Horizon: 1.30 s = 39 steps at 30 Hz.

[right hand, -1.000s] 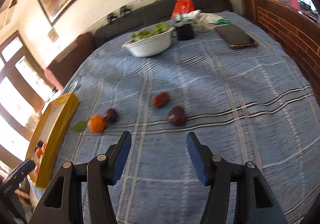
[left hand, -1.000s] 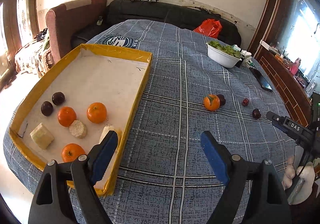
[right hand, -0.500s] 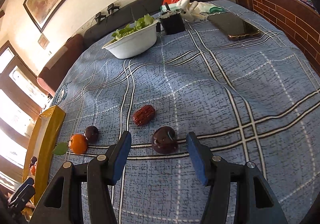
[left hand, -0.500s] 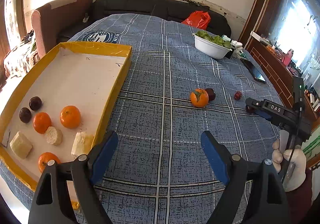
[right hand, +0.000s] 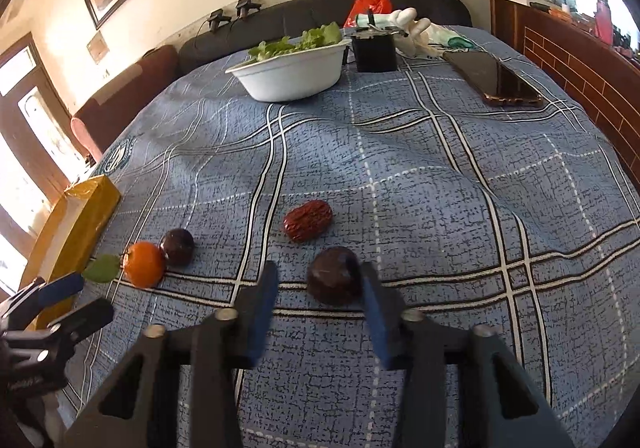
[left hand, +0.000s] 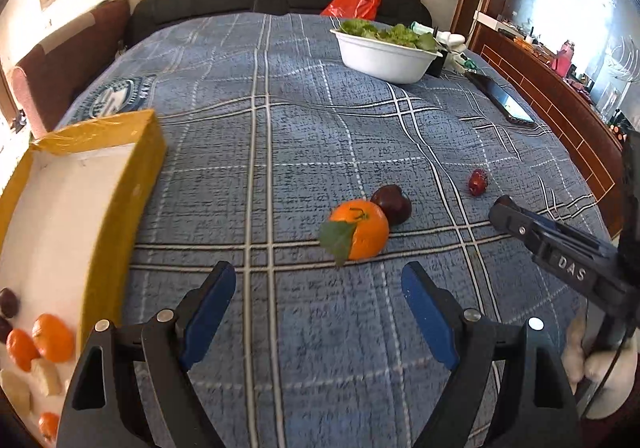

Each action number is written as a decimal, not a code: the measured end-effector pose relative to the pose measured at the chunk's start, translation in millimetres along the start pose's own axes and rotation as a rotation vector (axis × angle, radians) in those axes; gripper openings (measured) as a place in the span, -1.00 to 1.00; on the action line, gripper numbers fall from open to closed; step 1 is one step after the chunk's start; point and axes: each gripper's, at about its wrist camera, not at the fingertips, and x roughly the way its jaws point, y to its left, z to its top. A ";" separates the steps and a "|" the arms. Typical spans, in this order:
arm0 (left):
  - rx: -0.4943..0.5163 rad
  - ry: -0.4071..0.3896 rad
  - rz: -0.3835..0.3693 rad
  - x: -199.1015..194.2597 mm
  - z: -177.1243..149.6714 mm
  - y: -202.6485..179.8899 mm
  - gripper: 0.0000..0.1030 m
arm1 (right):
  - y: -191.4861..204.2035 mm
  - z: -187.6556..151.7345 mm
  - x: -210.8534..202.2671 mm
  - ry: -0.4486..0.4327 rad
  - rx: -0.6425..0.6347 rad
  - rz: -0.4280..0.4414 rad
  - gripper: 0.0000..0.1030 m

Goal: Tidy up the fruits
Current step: 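Grasp a dark plum with the right tool while the left tool grasps the leafy orange, then carry the plum and leafy orange with both tools over the tray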

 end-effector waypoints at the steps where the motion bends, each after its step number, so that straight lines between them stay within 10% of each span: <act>1: 0.002 0.003 -0.011 4.5 2.5 -1.5 0.63 | -1.5 -0.2 -0.2 0.000 0.004 0.003 -0.45; 12: 0.093 0.000 -0.042 31.3 13.5 -24.2 0.56 | -3.8 -0.9 -2.4 -0.003 0.012 0.022 -0.48; 16: 0.087 0.006 -0.042 30.6 11.1 -22.5 -0.30 | -7.7 -0.2 -1.3 0.005 0.031 0.032 -0.47; 39: -0.136 -0.189 -0.012 -79.3 -26.8 24.6 -0.30 | -13.3 -1.5 -9.3 -0.044 0.060 0.001 -0.47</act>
